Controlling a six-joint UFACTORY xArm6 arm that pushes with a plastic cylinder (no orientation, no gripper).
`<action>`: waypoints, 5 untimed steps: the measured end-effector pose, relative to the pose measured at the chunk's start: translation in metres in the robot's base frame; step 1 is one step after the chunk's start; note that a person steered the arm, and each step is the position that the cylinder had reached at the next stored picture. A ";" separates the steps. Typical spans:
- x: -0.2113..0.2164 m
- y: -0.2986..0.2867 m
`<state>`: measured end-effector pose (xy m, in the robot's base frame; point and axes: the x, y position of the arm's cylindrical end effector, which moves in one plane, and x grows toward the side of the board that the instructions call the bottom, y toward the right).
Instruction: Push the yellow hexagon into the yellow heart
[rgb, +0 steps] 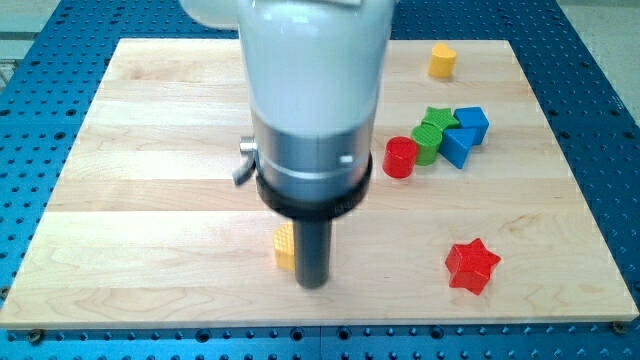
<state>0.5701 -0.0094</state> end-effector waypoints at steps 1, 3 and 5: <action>-0.029 -0.003; -0.012 -0.055; -0.045 -0.058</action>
<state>0.5252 -0.0669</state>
